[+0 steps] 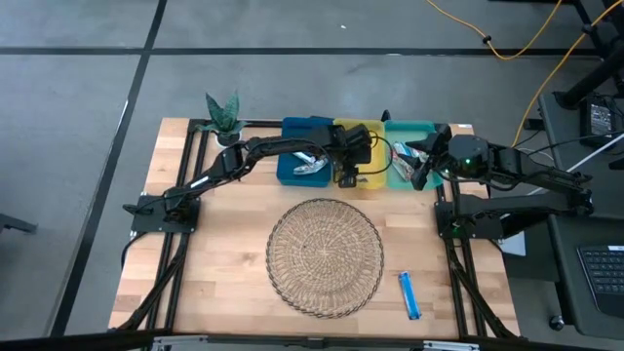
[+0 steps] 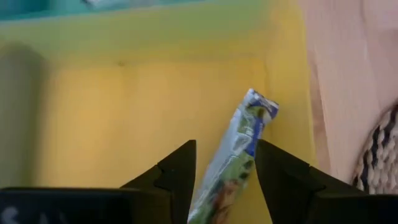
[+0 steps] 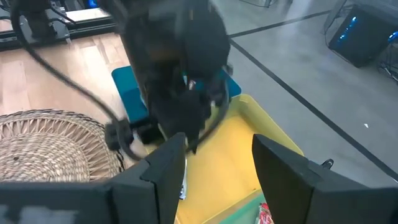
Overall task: Pick and place Granola Bars by type
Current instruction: Put the red granola bar into the green bin
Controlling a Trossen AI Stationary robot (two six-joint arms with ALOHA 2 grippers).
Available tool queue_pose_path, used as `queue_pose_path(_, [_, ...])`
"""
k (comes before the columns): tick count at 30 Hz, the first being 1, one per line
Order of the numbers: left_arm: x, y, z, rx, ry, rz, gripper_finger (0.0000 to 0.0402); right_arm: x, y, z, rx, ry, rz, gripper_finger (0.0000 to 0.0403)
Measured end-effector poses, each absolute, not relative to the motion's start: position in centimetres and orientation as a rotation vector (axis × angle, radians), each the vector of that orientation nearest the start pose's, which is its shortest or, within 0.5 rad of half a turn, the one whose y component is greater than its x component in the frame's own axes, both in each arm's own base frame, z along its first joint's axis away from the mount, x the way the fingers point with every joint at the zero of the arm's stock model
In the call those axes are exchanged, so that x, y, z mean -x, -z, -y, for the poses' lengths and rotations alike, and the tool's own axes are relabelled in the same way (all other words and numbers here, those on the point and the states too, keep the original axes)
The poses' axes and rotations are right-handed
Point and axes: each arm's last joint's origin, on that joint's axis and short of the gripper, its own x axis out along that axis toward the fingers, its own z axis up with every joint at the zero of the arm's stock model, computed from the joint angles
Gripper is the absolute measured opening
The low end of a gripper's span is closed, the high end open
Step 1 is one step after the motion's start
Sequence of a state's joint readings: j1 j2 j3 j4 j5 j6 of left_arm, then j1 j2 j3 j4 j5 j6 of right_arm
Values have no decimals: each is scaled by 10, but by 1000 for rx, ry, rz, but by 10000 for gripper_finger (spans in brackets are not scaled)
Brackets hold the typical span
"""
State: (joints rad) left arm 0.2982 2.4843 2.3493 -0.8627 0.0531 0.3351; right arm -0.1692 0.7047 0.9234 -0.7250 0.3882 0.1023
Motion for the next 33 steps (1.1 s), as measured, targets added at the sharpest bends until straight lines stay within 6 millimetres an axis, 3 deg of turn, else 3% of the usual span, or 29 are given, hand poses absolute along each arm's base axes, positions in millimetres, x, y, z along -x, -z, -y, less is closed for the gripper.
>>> queue_pose_path(20, [-456, -324, -177, -166, -226, -855, 152, -124, -340, 32, -45, 550, -482, 188])
queue_pose_path(27, [-429, -346, -184, -150, -261, -909, 151, -124, -340, 32, -45, 546, -482, 188])
queue_pose_path(33, [-409, -353, -189, -116, -271, -991, 151, -124, -340, 32, -42, 546, -482, 188])
